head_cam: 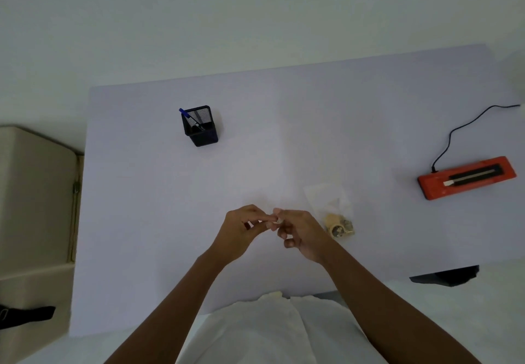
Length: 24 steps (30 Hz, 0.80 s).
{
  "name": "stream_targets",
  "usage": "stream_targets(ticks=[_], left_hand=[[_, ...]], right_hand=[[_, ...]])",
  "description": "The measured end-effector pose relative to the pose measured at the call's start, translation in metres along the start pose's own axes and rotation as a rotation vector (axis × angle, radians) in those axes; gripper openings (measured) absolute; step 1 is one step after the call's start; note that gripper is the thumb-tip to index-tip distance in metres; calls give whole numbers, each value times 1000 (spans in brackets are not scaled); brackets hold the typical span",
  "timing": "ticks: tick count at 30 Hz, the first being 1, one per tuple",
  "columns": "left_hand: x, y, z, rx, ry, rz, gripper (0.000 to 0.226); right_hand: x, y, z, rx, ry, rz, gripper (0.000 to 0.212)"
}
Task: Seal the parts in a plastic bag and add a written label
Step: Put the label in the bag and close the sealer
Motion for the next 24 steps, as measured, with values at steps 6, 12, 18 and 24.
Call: stream_targets(ticks=[6, 12, 18, 24], left_hand=[[19, -47, 10, 43, 14, -23, 16], [38, -108, 1, -47, 221, 58, 20], [59, -156, -23, -134, 532, 149, 21], [77, -172, -36, 4, 632, 210, 19]], right_hand=[[-18, 63, -7, 63, 55, 50, 16], [-30, 140, -17, 24, 164, 191, 18], [-15, 194, -42, -258, 247, 313, 16], [14, 201, -47, -479, 228, 310, 14]])
Point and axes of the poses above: each hand's wrist, its own x-axis towards the middle knuckle, its own y-axis out of the back of the hand, z = x × y, the point moved 7 cm from there along x, towards the middle knuckle, and after that the axes turned 7 degrees about -y, right-handed, at the moved point
